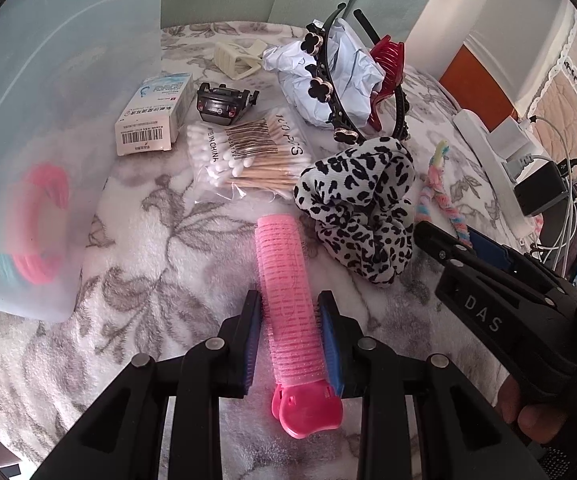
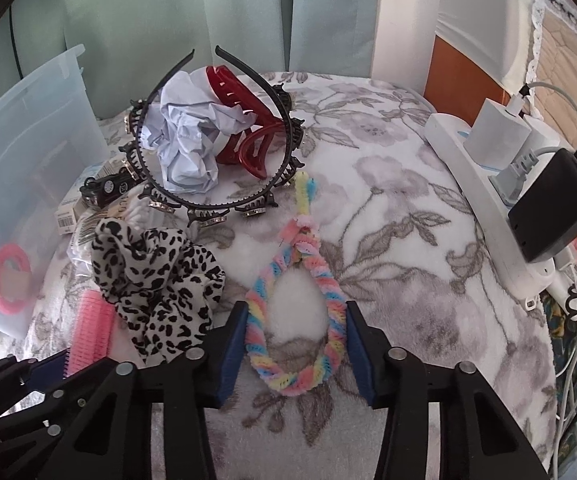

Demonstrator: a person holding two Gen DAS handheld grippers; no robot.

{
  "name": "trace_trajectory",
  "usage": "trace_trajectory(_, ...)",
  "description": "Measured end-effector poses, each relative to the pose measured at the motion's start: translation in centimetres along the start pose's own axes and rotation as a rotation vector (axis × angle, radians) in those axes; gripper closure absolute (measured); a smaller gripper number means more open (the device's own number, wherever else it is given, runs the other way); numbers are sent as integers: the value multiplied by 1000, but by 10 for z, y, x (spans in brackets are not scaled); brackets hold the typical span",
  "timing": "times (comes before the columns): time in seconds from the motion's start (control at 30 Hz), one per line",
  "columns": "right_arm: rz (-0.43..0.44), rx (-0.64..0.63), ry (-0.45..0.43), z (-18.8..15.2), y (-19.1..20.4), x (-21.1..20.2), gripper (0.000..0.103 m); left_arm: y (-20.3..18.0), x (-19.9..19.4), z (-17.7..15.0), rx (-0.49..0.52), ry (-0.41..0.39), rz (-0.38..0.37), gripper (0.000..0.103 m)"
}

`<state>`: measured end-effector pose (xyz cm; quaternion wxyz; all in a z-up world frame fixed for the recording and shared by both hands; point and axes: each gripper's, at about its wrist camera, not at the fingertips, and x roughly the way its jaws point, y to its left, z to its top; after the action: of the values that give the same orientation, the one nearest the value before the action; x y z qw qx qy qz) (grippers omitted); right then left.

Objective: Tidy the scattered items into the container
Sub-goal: 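Grasp the pink hair roller with left tool while right tool grasps rainbow loop, then lift and carry the pink roller and rainbow loop over the container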

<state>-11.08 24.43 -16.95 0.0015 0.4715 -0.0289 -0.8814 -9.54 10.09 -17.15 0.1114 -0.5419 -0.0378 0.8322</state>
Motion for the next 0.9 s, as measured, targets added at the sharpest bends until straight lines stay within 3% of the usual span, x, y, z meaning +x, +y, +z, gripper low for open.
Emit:
trace_trajectory(0.3, 43, 71, -13, -7, -12, -19, 59, 0, -10, -9, -1, -1, 8, 75)
trace_trajectory(0.57, 47, 113, -75, -13, -21, -54, 59, 4, -17, -8, -3, -2, -12, 77)
trace_trajectory(0.9, 58, 131, -185, -14, -13, -110, 59, 8, -69, -9, -17, -111, -50, 77)
